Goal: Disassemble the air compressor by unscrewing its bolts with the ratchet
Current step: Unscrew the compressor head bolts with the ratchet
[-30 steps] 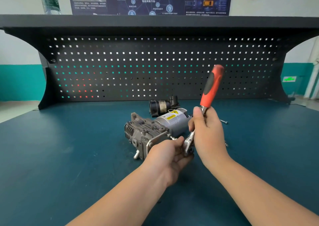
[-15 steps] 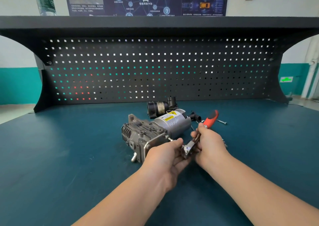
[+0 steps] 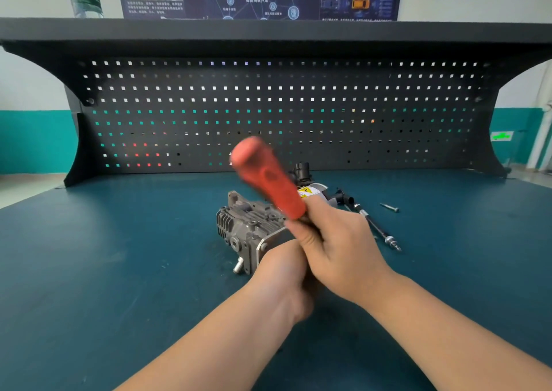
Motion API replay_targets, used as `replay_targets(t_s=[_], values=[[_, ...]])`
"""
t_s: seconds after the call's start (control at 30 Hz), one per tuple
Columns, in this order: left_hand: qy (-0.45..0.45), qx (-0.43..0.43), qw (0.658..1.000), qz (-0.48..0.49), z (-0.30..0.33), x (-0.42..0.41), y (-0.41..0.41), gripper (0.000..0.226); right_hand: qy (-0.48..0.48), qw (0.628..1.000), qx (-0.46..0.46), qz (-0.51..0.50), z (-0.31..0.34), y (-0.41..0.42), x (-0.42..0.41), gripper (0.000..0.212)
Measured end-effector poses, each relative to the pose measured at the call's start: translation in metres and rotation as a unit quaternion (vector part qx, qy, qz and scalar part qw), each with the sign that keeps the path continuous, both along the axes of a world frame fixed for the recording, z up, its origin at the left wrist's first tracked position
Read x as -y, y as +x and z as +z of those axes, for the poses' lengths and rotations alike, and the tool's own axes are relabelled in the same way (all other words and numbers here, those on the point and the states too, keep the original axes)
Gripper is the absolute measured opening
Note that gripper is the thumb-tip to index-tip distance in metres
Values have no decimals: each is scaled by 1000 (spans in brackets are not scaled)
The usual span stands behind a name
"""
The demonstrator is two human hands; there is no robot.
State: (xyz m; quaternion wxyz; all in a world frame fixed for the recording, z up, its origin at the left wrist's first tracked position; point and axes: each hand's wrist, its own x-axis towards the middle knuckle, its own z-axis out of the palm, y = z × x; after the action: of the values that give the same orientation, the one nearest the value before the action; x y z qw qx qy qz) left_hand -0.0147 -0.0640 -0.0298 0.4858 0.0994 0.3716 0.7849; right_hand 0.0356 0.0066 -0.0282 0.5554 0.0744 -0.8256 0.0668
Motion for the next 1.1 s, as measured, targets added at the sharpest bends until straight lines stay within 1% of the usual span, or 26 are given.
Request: replay_targets(t_s=[0.03, 0.07, 0.1, 0.2, 0.23, 0.27, 0.33, 0.4, 0.43, 0.47, 0.5, 0.53, 0.57, 0.6, 0.63, 0.67, 0.73, 0.77, 0.8, 0.83, 0.93, 0.97, 1.0, 1.03, 1.07, 1.1], values=[[-17, -9, 1000, -4, -1, -1, 0, 27, -53, 999, -9, 2, 0, 0, -1, 17], [-45, -28, 999, -7, 0, -2, -1, 24, -130, 991, -12, 12, -1, -1, -2, 13], [-64, -43, 997, -6, 0, -4, -1, 21, -210, 977, -16, 21, -1, -2, -4, 16], [-84, -43, 996, 5, -1, -5, -2, 9, -414, 908, -55, 20, 1, -6, -16, 26], [-90, -43, 995, 9, -1, -5, -3, 7, -479, 876, -63, 15, 2, -7, -20, 28], [-94, -44, 995, 11, -1, -5, -3, 6, -548, 833, -67, 21, 1, -9, -25, 29], [-99, -45, 994, 16, 0, -6, -3, 4, -683, 725, -75, 51, 0, -11, -32, 28], [-101, -43, 994, 17, 0, -6, -3, 5, -780, 615, -86, 81, -2, -11, -33, 25], [-101, -43, 994, 16, 1, -6, -3, 5, -807, 576, -93, 94, -3, -11, -32, 25], [-100, -41, 994, 17, 1, -6, -3, 6, -820, 554, -98, 104, -4, -11, -31, 25], [-99, -39, 994, 18, 1, -6, -3, 6, -825, 546, -100, 109, -4, -11, -30, 25], [-98, -39, 994, 18, 1, -6, -3, 7, -822, 549, -101, 113, -4, -11, -30, 24], [-98, -40, 994, 17, 1, -6, -2, 8, -813, 562, -102, 114, -3, -11, -30, 24], [-97, -42, 994, 17, 2, -6, -2, 8, -794, 589, -101, 111, -2, -11, -31, 25], [-97, -45, 994, 18, 2, -5, -2, 8, -765, 628, -98, 103, -2, -11, -31, 25], [-97, -50, 994, 19, 2, -5, -1, 8, -724, 677, -92, 88, -1, -11, -30, 27], [-97, -59, 993, 16, 1, -5, 0, 8, -611, 786, -80, 49, 0, -10, -25, 29], [-97, -60, 993, 14, 1, -5, 0, 8, -545, 834, -77, 36, 1, -8, -22, 30], [-96, -58, 994, 12, 0, -5, 0, 8, -480, 873, -74, 34, 1, -7, -18, 29], [-95, -56, 994, 8, 1, -4, 0, 8, -422, 903, -65, 43, 2, -5, -14, 27], [-84, -52, 995, -12, 1, -3, 0, 17, -235, 970, -9, 58, 2, 0, -6, 16], [-71, -45, 996, -21, 1, -3, 1, 23, -160, 986, 6, 47, 3, 2, -3, 13], [-51, -32, 998, -30, 0, -2, -1, 28, -95, 995, 13, 31, 3, 2, -2, 16], [-37, -19, 998, -36, 0, -2, -1, 32, -54, 998, 15, 19, 2, 2, -1, 23], [-36, -16, 998, -39, 0, -1, -1, 30, -47, 999, 13, 15, 1, 1, -1, 25], [-48, -22, 998, -37, 1, -2, -2, 27, -69, 997, 10, 20, 1, 1, -1, 24]])
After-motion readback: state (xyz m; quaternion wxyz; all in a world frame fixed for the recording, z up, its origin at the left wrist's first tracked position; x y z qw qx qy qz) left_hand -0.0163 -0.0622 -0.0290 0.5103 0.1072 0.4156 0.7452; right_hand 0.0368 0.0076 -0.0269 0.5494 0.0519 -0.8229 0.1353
